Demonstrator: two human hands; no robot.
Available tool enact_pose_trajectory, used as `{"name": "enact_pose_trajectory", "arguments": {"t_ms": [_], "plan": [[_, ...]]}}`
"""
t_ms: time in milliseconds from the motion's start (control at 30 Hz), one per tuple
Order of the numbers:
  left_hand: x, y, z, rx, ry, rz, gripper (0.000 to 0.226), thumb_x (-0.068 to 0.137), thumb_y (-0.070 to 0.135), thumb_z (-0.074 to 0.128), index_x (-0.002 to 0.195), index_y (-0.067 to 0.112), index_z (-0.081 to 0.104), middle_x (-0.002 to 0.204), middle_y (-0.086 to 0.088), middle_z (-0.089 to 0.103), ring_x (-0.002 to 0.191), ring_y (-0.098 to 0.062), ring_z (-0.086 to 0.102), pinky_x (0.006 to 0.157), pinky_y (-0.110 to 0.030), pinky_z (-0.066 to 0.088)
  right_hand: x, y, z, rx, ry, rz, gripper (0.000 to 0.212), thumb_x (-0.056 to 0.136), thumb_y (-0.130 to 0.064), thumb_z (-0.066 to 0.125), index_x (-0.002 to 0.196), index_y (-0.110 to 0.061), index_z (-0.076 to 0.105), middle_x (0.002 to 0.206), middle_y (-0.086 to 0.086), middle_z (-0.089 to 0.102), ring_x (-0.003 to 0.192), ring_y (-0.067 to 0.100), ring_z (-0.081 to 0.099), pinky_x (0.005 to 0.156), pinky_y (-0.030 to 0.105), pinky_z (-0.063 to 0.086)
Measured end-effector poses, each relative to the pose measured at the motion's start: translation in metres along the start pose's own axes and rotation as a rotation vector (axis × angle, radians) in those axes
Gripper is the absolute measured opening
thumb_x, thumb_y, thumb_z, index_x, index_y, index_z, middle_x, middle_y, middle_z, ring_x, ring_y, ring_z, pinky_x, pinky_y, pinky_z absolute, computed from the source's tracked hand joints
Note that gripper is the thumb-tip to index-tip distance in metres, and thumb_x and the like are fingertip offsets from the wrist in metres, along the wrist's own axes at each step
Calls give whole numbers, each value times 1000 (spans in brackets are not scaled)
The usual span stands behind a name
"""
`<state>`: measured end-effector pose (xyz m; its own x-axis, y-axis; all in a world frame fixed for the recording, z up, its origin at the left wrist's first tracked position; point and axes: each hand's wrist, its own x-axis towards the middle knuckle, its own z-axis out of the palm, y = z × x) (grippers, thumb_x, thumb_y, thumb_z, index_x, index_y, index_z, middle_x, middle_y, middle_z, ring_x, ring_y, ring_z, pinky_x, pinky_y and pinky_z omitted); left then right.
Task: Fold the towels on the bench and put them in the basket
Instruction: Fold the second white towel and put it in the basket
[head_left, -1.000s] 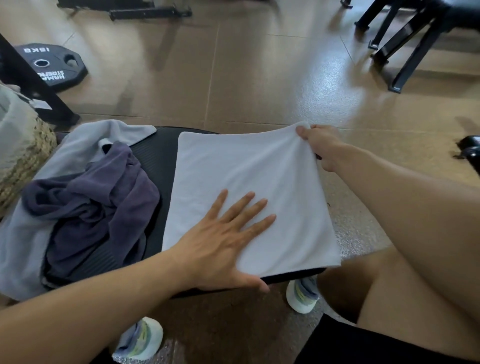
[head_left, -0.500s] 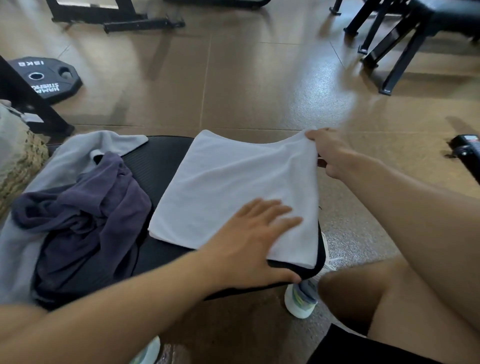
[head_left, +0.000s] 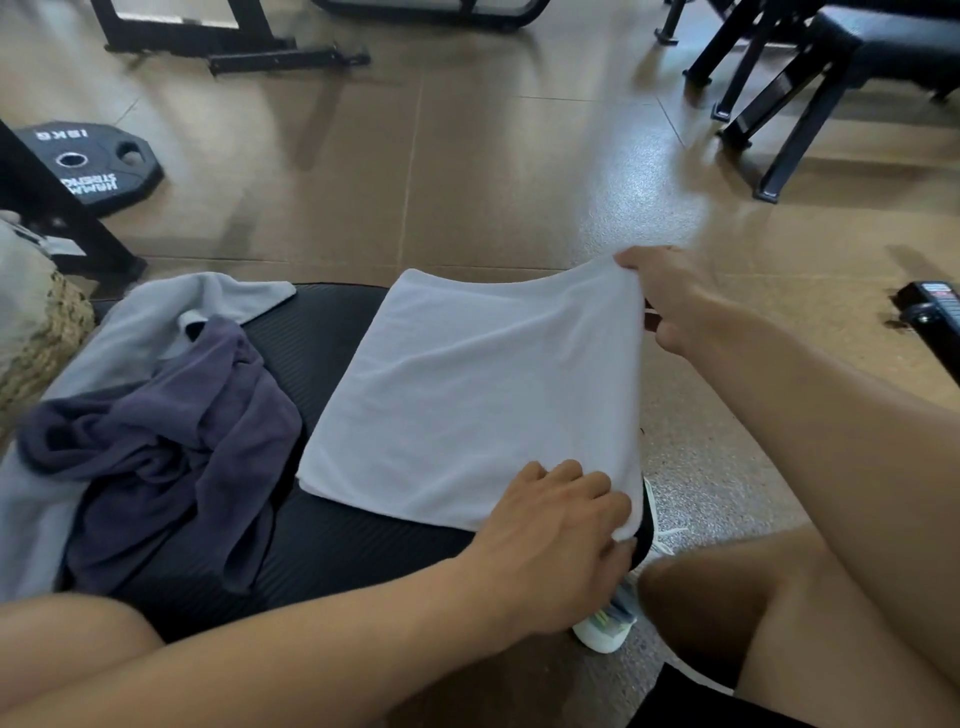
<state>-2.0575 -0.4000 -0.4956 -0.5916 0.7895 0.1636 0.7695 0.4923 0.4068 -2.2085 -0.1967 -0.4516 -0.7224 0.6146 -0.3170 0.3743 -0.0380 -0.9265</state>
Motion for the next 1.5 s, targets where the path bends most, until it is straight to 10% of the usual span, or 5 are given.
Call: {"name": "enact_pose_trajectory", "arguments": {"t_ms": [333, 700, 1367, 1500], "plan": [[-33, 17, -55, -1020, 57, -452, 30, 93, 18, 67, 69, 9, 52, 66, -4, 52, 62, -14, 51, 63, -28, 38, -15, -11, -11, -22, 60, -139, 14, 78, -8, 67, 80, -22, 64, 81, 0, 60, 65, 15, 57, 53, 26, 53], [-82, -26, -80, -568, 389, -646, 47, 89, 50, 57, 65, 15, 36, 56, 0, 31, 49, -5, 32, 53, -32, 31, -43, -20, 81, -48, -182, -196, 8, 88, -11, 67, 94, -14, 62, 72, 8, 65, 49, 18, 61, 50, 29, 56], [-114, -82, -97, -86, -18, -928, 35, 80, 64, 56, 77, 29, 58, 70, 14, 66, 70, -4, 62, 64, -29, 47, -26, 8, 143, -319, -311, -157, 18, 92, -33, 72, 91, -18, 61, 82, 6, 71, 58, 18, 69, 46, 26, 51], [-118, -86, -93, -146, 17, -957, 52, 81, 82, 47, 79, 31, 56, 69, 12, 66, 67, -6, 61, 63, -32, 47, -21, 9, 141, -533, -233, -324, 21, 90, -41, 69, 101, -24, 68, 100, -1, 72, 80, 18, 72, 67, 33, 60]]}}
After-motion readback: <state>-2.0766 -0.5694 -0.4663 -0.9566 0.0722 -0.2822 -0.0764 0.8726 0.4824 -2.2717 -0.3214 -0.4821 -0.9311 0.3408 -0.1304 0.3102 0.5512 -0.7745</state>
